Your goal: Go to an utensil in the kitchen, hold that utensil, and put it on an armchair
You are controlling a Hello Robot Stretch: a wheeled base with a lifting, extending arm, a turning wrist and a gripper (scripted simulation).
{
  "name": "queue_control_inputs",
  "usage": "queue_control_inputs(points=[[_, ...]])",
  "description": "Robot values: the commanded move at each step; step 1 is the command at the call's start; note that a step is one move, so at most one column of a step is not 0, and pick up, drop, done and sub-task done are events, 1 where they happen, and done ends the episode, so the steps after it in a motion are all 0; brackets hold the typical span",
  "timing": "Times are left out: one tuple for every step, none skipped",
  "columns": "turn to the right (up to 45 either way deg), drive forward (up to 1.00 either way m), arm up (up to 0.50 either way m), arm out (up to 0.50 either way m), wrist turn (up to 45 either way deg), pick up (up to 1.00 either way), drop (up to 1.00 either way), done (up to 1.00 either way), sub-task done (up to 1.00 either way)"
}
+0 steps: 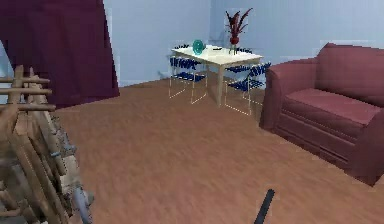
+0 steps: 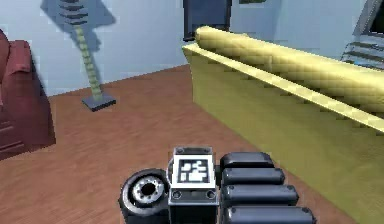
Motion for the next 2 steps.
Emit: queue_control_inputs(points=[[0.0,0.15,0.0,0.0,0.0,0.0,0.0,0.0,0.0],[27.0,0.0,0.0,0.0,0.0,0.0,0.0,0.0,0.0]])
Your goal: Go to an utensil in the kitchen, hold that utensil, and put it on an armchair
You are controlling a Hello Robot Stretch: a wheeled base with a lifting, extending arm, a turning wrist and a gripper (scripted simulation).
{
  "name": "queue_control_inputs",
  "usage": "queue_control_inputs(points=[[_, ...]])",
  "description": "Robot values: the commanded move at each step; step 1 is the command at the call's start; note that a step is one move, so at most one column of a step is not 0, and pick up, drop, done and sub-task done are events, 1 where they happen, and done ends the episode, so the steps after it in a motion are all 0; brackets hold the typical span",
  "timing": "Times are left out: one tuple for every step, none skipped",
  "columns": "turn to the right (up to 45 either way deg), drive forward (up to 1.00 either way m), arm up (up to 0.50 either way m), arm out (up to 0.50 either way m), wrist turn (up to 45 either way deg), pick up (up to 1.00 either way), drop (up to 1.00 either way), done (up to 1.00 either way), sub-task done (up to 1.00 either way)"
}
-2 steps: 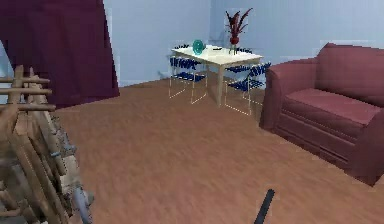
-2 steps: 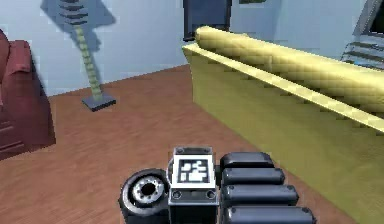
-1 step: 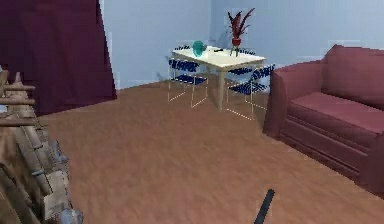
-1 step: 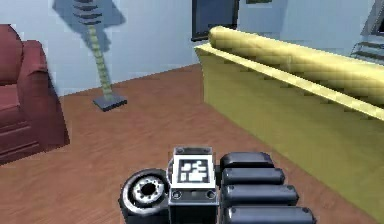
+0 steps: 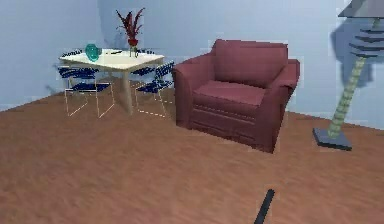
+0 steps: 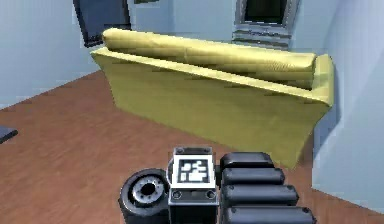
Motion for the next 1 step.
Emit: queue_control_inputs(points=[[0.0,1.0,0.0,0.0,0.0,0.0,0.0,0.0,0.0]])
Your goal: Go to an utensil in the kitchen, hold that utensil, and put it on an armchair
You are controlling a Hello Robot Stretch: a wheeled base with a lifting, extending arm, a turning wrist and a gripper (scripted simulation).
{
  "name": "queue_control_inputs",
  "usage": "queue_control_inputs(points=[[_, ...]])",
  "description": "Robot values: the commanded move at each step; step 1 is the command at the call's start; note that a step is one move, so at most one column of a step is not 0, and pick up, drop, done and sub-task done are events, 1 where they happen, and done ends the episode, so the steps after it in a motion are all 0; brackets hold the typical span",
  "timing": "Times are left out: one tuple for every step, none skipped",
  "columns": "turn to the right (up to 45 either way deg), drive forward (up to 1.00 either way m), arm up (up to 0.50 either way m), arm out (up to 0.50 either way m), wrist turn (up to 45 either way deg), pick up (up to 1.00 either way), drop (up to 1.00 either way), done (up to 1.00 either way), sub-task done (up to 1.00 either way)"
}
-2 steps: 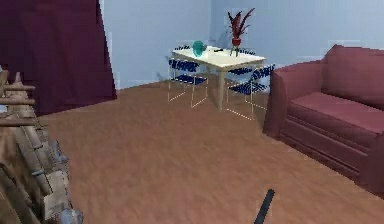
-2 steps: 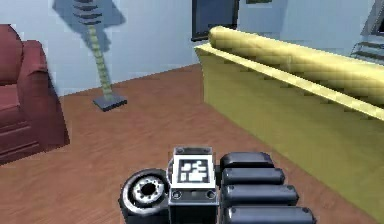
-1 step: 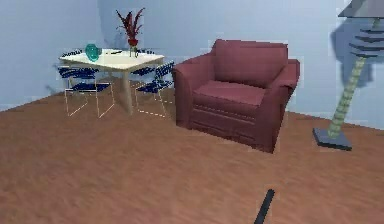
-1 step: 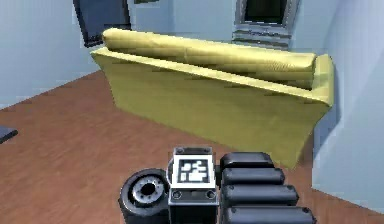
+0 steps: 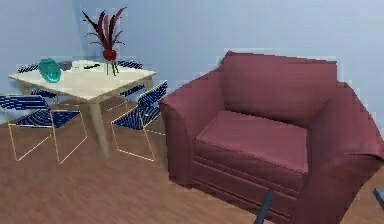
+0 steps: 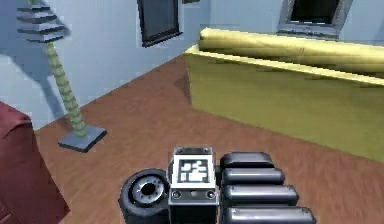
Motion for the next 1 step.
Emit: queue_control_inputs(points=[[0.0,0.6,0.0,0.0,0.0,0.0,0.0,0.0,0.0]])
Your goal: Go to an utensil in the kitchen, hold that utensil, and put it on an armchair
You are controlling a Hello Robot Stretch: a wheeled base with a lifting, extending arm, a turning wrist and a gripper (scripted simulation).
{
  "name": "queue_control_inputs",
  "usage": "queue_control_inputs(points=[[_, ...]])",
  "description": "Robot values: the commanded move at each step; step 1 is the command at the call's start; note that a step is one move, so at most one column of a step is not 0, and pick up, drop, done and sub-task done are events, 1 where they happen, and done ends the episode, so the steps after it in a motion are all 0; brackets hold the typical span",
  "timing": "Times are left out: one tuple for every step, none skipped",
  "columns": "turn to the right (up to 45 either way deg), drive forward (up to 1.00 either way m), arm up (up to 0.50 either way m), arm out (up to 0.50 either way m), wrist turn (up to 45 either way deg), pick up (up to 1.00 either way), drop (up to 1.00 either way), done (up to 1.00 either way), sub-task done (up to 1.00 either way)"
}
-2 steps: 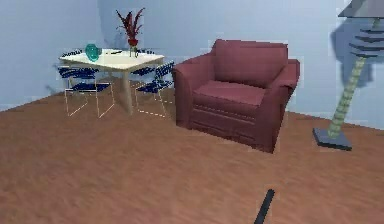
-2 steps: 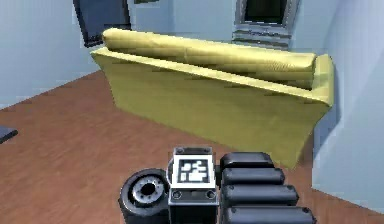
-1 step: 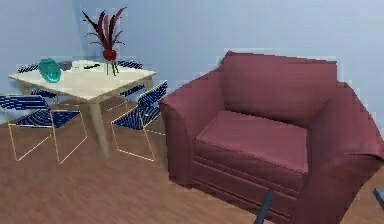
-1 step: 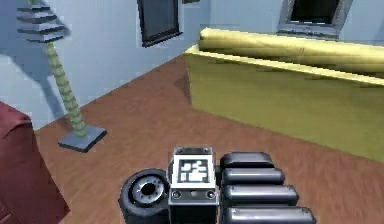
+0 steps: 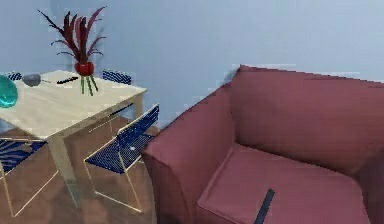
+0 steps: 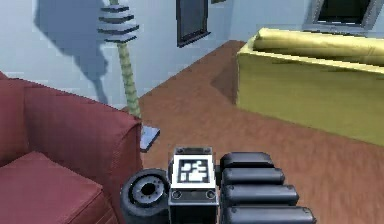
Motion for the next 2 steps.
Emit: queue_control_inputs(points=[[-24.0,0.0,0.0,0.0,0.0,0.0,0.0,0.0,0.0],[18.0,0.0,0.0,0.0,0.0,0.0,0.0,0.0,0.0]])
